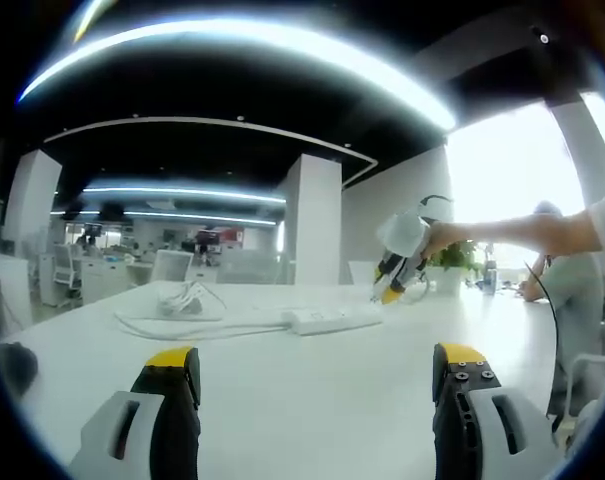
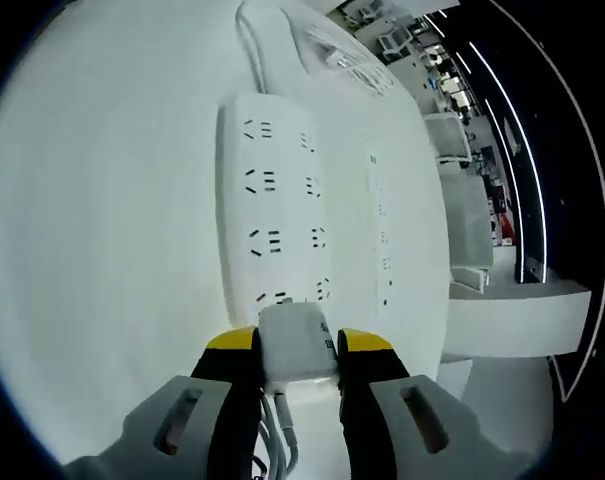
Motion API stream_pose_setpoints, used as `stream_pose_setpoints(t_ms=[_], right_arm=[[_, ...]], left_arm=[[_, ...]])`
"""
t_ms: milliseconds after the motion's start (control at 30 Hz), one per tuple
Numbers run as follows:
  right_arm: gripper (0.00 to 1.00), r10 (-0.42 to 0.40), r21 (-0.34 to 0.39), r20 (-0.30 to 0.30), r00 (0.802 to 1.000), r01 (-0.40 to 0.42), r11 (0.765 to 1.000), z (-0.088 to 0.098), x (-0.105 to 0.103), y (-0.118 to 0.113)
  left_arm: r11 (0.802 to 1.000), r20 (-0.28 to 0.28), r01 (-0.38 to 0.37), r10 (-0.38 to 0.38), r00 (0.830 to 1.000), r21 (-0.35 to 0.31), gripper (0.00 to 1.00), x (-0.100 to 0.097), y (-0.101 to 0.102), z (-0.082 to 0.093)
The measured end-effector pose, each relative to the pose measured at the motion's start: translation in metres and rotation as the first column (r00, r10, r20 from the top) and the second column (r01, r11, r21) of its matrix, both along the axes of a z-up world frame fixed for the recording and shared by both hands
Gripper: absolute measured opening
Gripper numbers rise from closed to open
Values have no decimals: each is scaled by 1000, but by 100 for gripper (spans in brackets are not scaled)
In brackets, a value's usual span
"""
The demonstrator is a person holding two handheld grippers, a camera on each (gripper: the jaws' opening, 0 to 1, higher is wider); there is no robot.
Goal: Straighten the power strip on the desk, plug the charger into it
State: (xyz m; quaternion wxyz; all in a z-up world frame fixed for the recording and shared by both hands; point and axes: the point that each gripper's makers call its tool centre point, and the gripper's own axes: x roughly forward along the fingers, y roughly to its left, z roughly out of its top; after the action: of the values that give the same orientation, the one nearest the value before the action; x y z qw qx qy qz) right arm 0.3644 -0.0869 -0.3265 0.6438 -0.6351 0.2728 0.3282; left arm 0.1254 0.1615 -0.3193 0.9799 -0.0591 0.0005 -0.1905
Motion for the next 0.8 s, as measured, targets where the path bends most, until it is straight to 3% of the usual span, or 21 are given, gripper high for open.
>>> stream_pose_setpoints(t_ms=[800], right_arm=[[27, -31, -181, -60, 998, 19, 983, -10, 1, 1]], left_arm=[[1000, -5, -4, 4, 1000, -3, 99, -1, 3, -2]])
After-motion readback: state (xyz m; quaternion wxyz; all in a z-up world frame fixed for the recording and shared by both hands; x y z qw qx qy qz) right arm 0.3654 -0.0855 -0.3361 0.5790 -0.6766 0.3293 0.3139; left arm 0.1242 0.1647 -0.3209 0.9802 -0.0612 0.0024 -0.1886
